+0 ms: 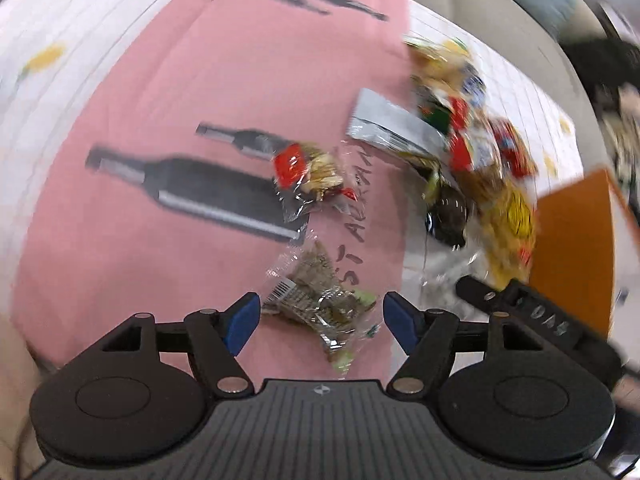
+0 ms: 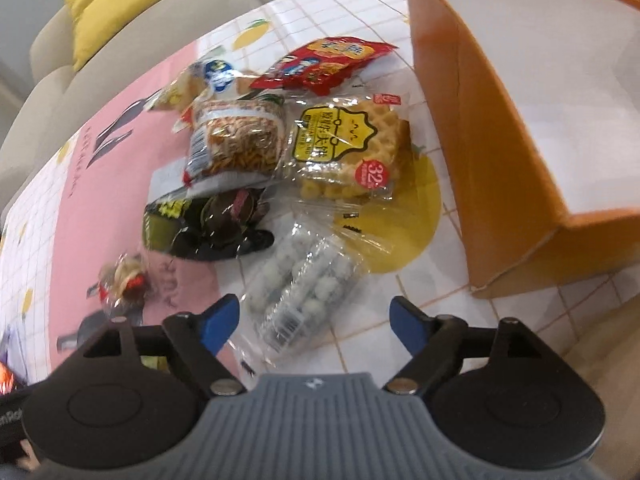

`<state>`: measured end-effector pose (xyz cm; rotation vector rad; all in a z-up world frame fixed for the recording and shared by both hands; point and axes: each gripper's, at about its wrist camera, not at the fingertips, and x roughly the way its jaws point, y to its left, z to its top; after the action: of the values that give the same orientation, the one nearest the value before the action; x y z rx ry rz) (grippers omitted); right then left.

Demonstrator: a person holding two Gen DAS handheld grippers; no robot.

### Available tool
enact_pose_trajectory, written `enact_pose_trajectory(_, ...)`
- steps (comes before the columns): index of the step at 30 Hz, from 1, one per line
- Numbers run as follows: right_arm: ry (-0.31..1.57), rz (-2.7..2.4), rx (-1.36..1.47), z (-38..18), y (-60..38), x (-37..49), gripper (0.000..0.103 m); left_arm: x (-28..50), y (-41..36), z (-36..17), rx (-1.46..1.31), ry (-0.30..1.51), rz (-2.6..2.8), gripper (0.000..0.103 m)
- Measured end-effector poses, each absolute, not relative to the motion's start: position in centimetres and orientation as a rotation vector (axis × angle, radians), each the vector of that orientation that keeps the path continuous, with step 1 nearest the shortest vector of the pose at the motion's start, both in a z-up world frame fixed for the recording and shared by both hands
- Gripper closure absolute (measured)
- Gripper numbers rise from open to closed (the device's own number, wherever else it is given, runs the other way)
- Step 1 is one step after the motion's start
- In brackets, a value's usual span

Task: Organize snacks
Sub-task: 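Lower the left tool onto the green cookie pack while the right tool reaches the clear white-ball pack, then close both tools on their packs and lift them toward the orange box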

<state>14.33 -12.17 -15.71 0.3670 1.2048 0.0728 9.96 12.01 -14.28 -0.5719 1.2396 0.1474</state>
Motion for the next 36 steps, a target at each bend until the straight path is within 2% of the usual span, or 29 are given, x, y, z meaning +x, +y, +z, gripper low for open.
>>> enact_pose_trajectory(9,1.143,0.024,0.222,-16.8,-8.9,15.2,0.022,10.8,11.8,-16.0,-0.664,1.251,0.224,0.021)
enact_pose_trajectory(18,1.114,0.154,0.087,-16.8,-8.5,13.8,0.033,11.4,10.6,-16.3,-0.502,1.245,0.198,0.037)
enact_pose_trajectory(26,1.126,0.309,-0.021,-16.7,-8.2,12.2,0.034,11.0,9.9,-16.3,-0.377,1.23,0.139,0.042)
enact_pose_trajectory(27,1.126,0.304,-0.031,-16.6,-8.2,12.0,0.033,10.9,9.8,-16.2,-0.357,1.228,0.13,0.042)
enact_pose_trajectory(29,1.127,0.25,-0.07,-16.4,-8.2,11.6,0.017,10.9,9.7,-16.2,-0.334,1.23,0.123,0.043)
enact_pose_trajectory(30,1.133,0.226,-0.076,-16.4,-8.3,11.4,0.015,10.8,9.6,-16.3,-0.333,1.233,0.121,0.043)
enact_pose_trajectory(34,1.187,0.205,0.064,-16.7,-9.4,11.7,0.026,10.9,9.5,-16.4,-0.312,1.243,0.11,0.043)
enact_pose_trajectory(36,1.171,0.216,0.058,-16.5,-9.2,11.5,0.038,10.8,9.3,-16.3,-0.296,1.242,0.104,0.043)
